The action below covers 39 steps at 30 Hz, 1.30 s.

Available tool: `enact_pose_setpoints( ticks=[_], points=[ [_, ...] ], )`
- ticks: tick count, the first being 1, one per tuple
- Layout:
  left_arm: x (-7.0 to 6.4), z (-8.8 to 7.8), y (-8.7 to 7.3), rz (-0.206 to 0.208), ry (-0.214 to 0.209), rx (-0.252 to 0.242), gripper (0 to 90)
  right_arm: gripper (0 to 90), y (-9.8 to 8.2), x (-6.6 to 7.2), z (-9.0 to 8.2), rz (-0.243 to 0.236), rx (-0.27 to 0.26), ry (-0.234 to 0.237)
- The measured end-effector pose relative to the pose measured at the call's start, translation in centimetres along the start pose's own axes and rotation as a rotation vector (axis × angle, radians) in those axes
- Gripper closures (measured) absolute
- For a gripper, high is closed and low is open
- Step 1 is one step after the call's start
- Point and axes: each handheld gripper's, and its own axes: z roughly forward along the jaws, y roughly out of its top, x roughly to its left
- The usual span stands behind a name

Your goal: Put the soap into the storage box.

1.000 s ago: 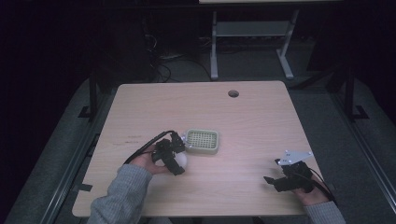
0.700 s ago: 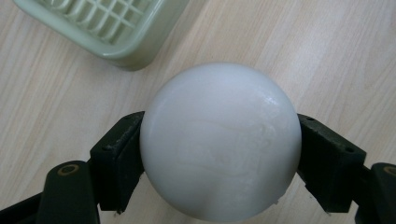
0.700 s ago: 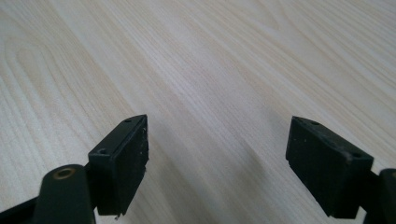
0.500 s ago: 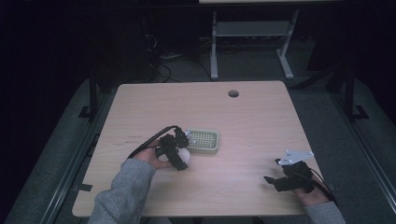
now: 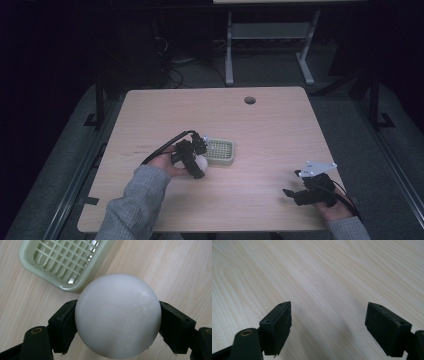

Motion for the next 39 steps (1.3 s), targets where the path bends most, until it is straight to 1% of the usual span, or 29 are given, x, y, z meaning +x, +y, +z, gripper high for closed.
enact_pose_setpoints(
  ticks=[2, 5, 8, 11, 12, 15, 18, 19, 20, 22, 23, 25, 26, 27, 28, 29, 30, 35, 38, 39],
  points=[
    [0.4, 0.1, 0.1, -0.012, -0.002, 0.001, 22.8, 20.8, 0.1, 0.1, 0.0, -0.007, -0.002, 0.001],
    [0.7, 0.2, 0.3, -0.016, 0.002, 0.004, 22.8, 20.8, 0.1, 0.1, 0.0, -0.004, -0.002, 0.003],
    [0.7, 0.1, 0.5, -0.011, 0.008, 0.007, 22.8, 20.8, 0.1, 0.1, 0.0, -0.004, -0.003, 0.001],
    [0.8, -0.2, 1.2, -0.001, 0.02, 0.006, 22.7, 20.8, 0.1, 0.1, 0.0, -0.003, -0.008, 0.004],
    [0.8, -0.2, 1.2, -0.001, 0.02, 0.006, 22.8, 20.8, 0.1, 0.1, 0.0, -0.003, -0.008, 0.004],
    [1.0, -0.3, 2.0, 0.002, 0.024, 0.005, 22.7, 20.9, 0.1, 0.2, 0.0, -0.006, -0.005, 0.005],
    [1.2, -0.3, 2.3, 0.001, 0.022, 0.01, 22.7, 20.9, 0.1, 0.1, -0.1, -0.003, -0.011, 0.004],
    [1.2, -0.3, 2.5, 0.007, 0.027, 0.01, 22.7, 20.9, 0.1, 0.1, -0.1, -0.003, -0.011, 0.004],
    [1.3, -0.3, 2.7, 0.004, 0.024, 0.006, 22.7, 20.9, 0.1, 0.1, -0.1, -0.004, -0.011, 0.002],
    [1.5, -0.4, 3.2, 0.011, 0.028, 0.012, 22.7, 20.9, 0.1, 0.1, -0.1, -0.002, -0.011, 0.001],
    [1.5, -0.4, 3.4, 0.006, 0.029, 0.009, 22.7, 20.9, 0.1, 0.1, -0.1, -0.001, -0.011, 0.002],
    [1.6, -0.4, 3.5, 0.009, 0.032, 0.011, 22.7, 20.9, 0.1, 0.0, -0.1, 0.0, -0.012, 0.002],
    [1.6, -0.5, 3.7, 0.011, 0.036, 0.011, 22.7, 20.9, 0.1, 0.0, -0.1, -0.005, -0.013, 0.001],
    [1.8, -0.6, 4.1, 0.012, 0.031, 0.009, 22.8, 20.9, 0.1, 0.0, -0.1, -0.003, -0.014, 0.003],
    [1.8, -0.6, 4.1, 0.012, 0.031, 0.009, 22.7, 20.9, 0.1, 0.0, -0.1, -0.003, -0.014, 0.003],
    [1.8, -0.6, 4.3, 0.012, 0.035, 0.008, 22.7, 21.0, 0.1, 0.0, -0.1, -0.014, -0.02, 0.002],
    [1.9, -0.6, 4.7, 0.02, 0.04, 0.011, 22.7, 21.0, 0.1, 0.0, -0.1, -0.014, -0.015, 0.003],
    [2.0, -0.6, 5.6, 0.022, 0.04, 0.011, 22.7, 21.0, 0.0, -0.1, -0.3, -0.003, -0.018, 0.001],
    [2.1, -0.5, 6.1, 0.028, 0.04, 0.019, 22.7, 21.0, 0.0, -0.1, -0.3, -0.002, -0.019, 0.001],
    [2.1, -0.5, 6.2, 0.027, 0.041, 0.014, 22.7, 21.0, 0.0, -0.1, -0.2, -0.001, -0.021, 0.002]
  ],
)
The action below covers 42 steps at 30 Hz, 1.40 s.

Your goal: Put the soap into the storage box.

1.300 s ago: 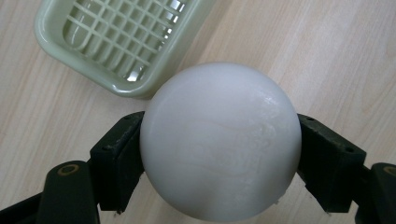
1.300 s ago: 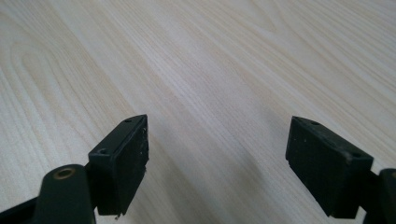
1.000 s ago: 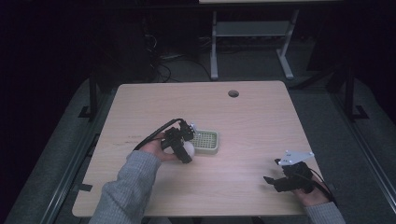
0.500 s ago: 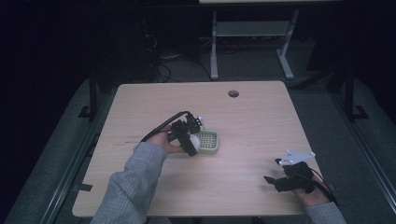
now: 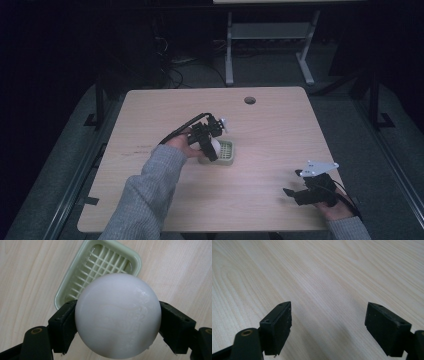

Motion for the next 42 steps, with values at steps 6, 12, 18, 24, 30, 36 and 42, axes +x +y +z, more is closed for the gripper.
enact_pose_setpoints(
  ticks=[6, 12, 18, 24, 30, 36, 42],
  points=[
    [0.3, -0.1, 0.7, 0.004, 0.002, 0.003, 22.7, 21.0, 0.0, 0.0, -0.1, 0.002, -0.003, -0.001],
    [0.8, 0.2, 1.4, -0.004, 0.002, 0.006, 22.7, 21.0, 0.0, 0.0, -0.2, 0.006, -0.001, 0.0],
    [1.0, 0.7, 2.0, -0.004, -0.001, 0.015, 22.7, 21.0, 0.0, 0.0, -0.2, 0.006, -0.001, 0.0],
    [1.4, 1.3, 2.4, -0.005, -0.002, 0.018, 22.7, 21.0, -0.1, -0.1, -0.2, 0.002, -0.01, -0.002],
    [1.6, 2.1, 2.6, -0.024, -0.002, 0.031, 22.7, 21.0, -0.1, -0.1, -0.2, 0.01, -0.016, 0.0],
    [1.7, 2.7, 2.8, -0.027, -0.008, 0.047, 22.7, 21.0, -0.1, -0.1, -0.3, 0.011, -0.017, 0.001],
    [2.0, 3.2, 2.8, -0.036, -0.011, 0.054, 22.7, 21.0, -0.1, -0.2, -0.3, 0.007, -0.02, 0.0]
  ],
)
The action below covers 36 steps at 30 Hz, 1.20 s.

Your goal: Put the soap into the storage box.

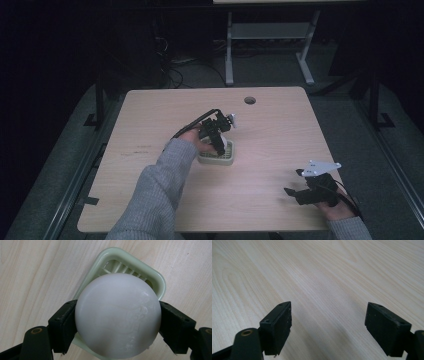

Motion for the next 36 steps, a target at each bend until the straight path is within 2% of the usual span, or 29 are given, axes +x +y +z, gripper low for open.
enact_pose_setpoints(
  ticks=[11, 36],
  points=[
    [0.1, 0.6, 0.1, -0.001, -0.005, 0.014, 22.7, 21.0, 0.0, 0.0, 0.0, 0.001, -0.002, -0.001],
    [1.0, 2.0, -0.3, -0.054, -0.041, 0.027, 22.6, 21.1, 0.0, 0.0, -0.1, -0.004, 0.0, -0.004]
  ],
)
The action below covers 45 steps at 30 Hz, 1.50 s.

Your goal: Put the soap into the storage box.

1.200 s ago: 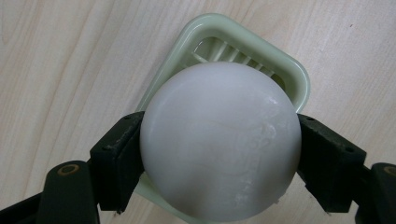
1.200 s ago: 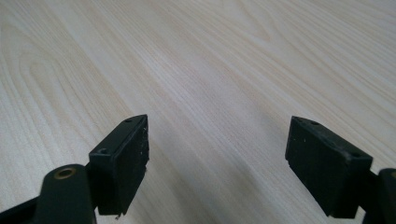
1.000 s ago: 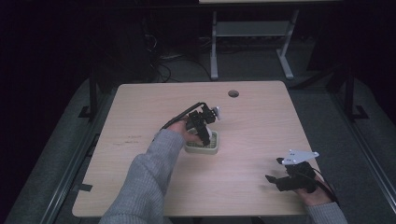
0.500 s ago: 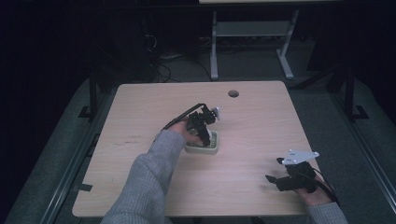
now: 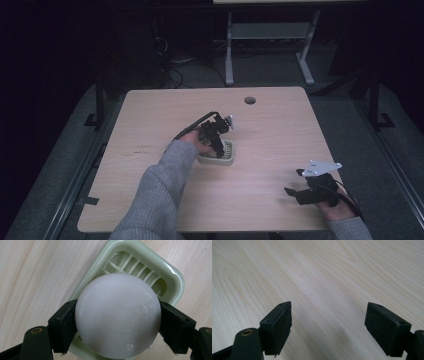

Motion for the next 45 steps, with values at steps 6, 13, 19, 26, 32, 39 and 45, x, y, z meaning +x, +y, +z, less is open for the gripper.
enact_pose_setpoints(
  ticks=[6, 13, 19, 26, 32, 39, 45],
  points=[
    [0.1, 0.1, 0.0, -0.006, -0.003, 0.003, 22.5, 21.1, 0.0, 0.0, 0.0, 0.0, -0.001, 0.0],
    [0.1, 0.2, 0.0, -0.004, 0.001, 0.013, 22.4, 21.1, 0.0, 0.0, 0.0, -0.004, -0.002, 0.0],
    [0.1, -0.1, -0.2, -0.001, 0.006, -0.002, 21.9, 21.1, 0.0, 0.0, 0.0, -0.001, -0.001, 0.0],
    [0.1, -1.4, -0.7, 0.0, 0.003, -0.045, 22.4, 21.2, 0.0, 0.1, 0.0, 0.001, 0.006, 0.005],
    [0.3, -2.2, -1.7, -0.014, 0.015, -0.061, 22.6, 21.2, 0.0, 0.1, 0.1, -0.004, 0.008, 0.004],
    [0.4, -2.4, -3.3, -0.029, 0.015, -0.073, 22.9, 21.2, 0.0, 0.2, 0.2, -0.003, 0.009, 0.002],
    [0.1, -2.0, -4.2, -0.036, -0.009, -0.069, 23.9, 21.2, 0.0, 0.2, 0.1, 0.0, 0.009, 0.007]
  ],
)
